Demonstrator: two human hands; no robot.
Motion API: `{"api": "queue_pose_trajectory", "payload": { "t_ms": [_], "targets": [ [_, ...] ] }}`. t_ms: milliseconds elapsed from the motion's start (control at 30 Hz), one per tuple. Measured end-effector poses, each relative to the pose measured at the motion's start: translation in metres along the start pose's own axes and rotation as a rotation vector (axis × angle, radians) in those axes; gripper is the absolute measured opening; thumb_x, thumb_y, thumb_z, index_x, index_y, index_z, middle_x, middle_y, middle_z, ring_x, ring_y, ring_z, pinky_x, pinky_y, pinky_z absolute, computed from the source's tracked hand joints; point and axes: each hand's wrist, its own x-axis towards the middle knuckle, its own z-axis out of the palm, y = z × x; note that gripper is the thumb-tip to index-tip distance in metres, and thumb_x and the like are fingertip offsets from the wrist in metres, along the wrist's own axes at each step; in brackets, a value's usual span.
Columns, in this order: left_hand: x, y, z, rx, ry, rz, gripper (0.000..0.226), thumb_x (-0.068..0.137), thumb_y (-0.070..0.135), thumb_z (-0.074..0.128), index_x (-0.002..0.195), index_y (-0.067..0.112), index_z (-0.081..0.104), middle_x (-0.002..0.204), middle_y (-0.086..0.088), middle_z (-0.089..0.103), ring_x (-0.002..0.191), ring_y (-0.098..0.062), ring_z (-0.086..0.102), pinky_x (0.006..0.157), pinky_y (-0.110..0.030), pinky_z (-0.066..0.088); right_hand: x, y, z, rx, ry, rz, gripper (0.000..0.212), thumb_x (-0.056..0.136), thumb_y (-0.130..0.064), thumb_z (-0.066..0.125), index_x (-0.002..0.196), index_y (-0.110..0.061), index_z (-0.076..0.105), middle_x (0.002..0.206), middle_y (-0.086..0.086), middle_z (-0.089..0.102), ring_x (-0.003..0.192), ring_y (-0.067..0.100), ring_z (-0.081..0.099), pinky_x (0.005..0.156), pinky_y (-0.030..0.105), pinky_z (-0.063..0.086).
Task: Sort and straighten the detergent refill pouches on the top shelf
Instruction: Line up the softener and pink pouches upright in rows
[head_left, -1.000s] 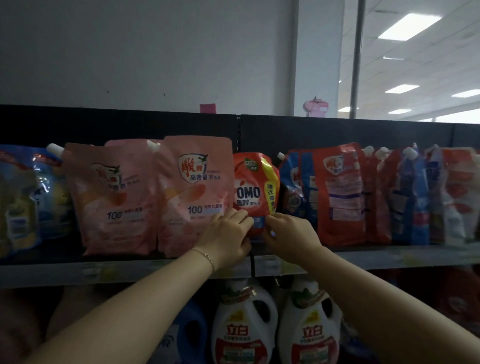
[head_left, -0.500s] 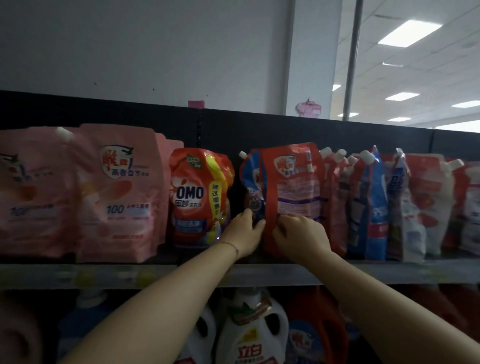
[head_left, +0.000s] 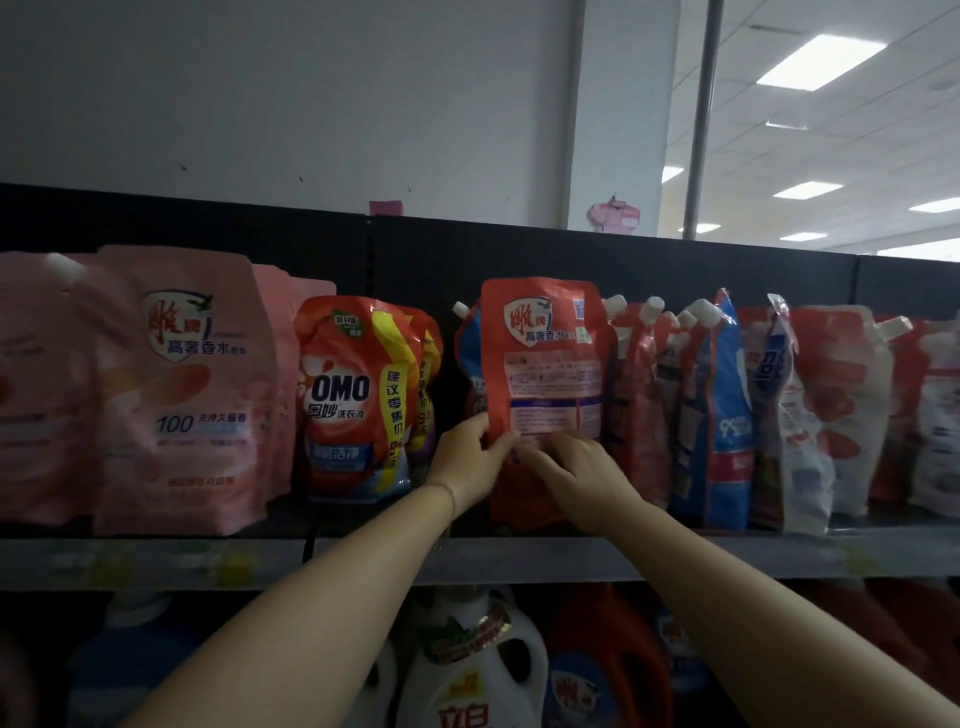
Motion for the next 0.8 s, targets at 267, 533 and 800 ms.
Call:
{"api": "queue_pose_trajectory", "payload": {
  "t_ms": [267,533,800],
  "targets": [
    [-0.025,0.010,-0.003,0.396,0.033,0.189,0.023,0.095,0.018,0.047,0.111,0.014,0.063,0.107,-0.006,0.067,0.100,-0.022,0.063,0.085,-0.038,0.052,0.023,-0.031,0.013,0.702,-0.184,0.257,0.029,0.087,-0.038,0.065,0.106,-0.019,0.056,0.098,-0.002,0.065,0.093,0.011,0.062,0.071,0.021,0.045],
    [-0.021,0.003,-0.023,0.266,-0.277,0.217,0.021,0.091,0.017,0.057,0.112,0.020,0.057,0.101,0.000,0.064,0.092,-0.014,0.061,0.084,-0.037,0.053,0.041,-0.034,0.017,0.645,-0.035,0.292,0.026,0.100,-0.033,0.046,0.107,-0.019,0.067,0.097,0.003,0.071,0.092,0.020,0.066,0.076,0.026,0.049],
    [-0.013,-0.034,-0.049,0.229,0.068,-0.030,0.019,0.094,0.034,0.053,0.107,0.021,0.052,0.110,0.002,0.058,0.101,-0.017,0.057,0.091,-0.041,0.051,0.032,-0.006,0.001,0.015,0.119,0.400,0.037,0.097,-0.055,0.040,0.099,-0.026,0.062,0.094,-0.003,0.063,0.086,0.021,0.062,0.074,0.035,0.052]
  ]
}}
